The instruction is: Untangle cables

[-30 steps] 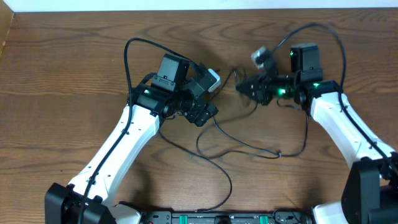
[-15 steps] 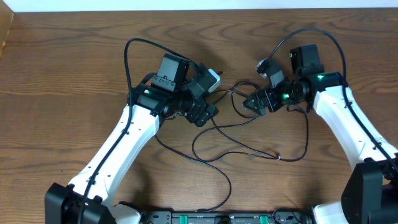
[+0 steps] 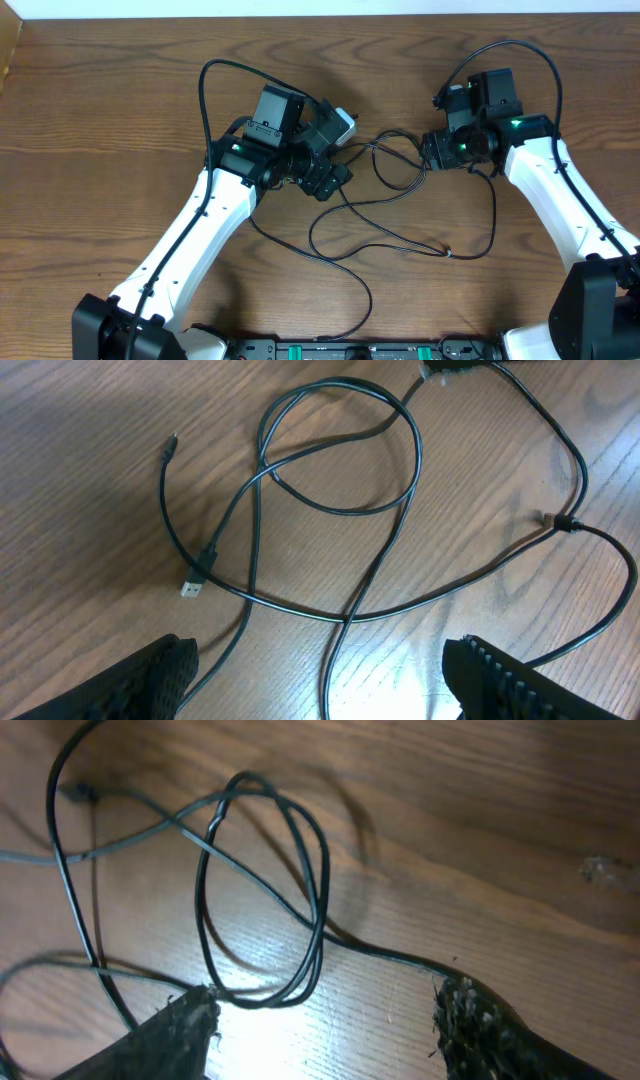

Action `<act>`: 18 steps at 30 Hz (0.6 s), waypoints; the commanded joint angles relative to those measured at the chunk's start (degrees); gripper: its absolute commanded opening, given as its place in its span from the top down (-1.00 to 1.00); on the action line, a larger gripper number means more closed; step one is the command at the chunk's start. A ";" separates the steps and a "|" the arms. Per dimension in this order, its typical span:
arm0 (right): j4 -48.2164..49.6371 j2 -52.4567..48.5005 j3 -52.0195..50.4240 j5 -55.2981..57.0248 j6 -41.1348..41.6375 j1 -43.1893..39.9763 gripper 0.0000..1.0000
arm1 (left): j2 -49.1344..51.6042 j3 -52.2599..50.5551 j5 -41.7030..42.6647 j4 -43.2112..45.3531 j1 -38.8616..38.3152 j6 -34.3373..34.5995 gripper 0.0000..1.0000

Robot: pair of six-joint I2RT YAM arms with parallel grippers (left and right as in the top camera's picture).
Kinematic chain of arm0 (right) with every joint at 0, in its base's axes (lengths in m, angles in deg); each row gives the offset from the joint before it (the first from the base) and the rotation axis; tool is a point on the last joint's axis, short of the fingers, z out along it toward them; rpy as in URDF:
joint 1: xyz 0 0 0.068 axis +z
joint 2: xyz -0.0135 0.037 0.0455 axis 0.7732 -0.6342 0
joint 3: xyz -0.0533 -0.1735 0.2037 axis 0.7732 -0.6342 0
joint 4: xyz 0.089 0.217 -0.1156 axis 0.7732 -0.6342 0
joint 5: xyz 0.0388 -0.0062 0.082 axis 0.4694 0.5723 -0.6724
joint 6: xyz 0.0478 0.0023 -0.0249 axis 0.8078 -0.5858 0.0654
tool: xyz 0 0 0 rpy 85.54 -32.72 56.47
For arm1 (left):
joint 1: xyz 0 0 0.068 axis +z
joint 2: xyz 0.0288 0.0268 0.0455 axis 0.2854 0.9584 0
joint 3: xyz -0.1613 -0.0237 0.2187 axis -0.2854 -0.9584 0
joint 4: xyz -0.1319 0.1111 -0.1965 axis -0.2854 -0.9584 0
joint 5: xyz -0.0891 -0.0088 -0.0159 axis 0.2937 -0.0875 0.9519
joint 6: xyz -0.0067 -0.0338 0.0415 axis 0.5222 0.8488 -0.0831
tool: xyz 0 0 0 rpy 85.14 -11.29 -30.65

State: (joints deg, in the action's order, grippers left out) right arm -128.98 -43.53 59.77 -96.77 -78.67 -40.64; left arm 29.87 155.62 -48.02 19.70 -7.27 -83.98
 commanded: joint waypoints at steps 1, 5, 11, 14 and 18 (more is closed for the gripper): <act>1.27 -0.92 -1.75 1.36 5.88 0.79 -0.13 | -0.22 0.22 0.52 0.11 -0.07 0.33 -0.68; 1.81 -2.58 -3.02 1.16 6.69 2.86 0.14 | -0.22 0.22 0.52 0.11 -0.07 0.33 -0.68; 1.88 -3.48 -3.04 1.42 8.72 7.87 0.17 | -0.22 0.22 0.52 0.09 -0.07 0.35 -0.68; 1.79 -3.48 -3.04 4.13 10.86 9.49 0.17 | -0.22 0.22 0.52 0.07 -0.07 0.37 -0.67; 1.31 -3.48 -3.13 5.90 12.07 10.86 0.18 | -0.22 0.22 0.52 0.04 -0.07 0.37 -0.68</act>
State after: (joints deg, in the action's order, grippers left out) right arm -127.20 -46.96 56.95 -93.38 -69.20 -30.57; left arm 29.87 155.62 -48.02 19.70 -7.25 -83.96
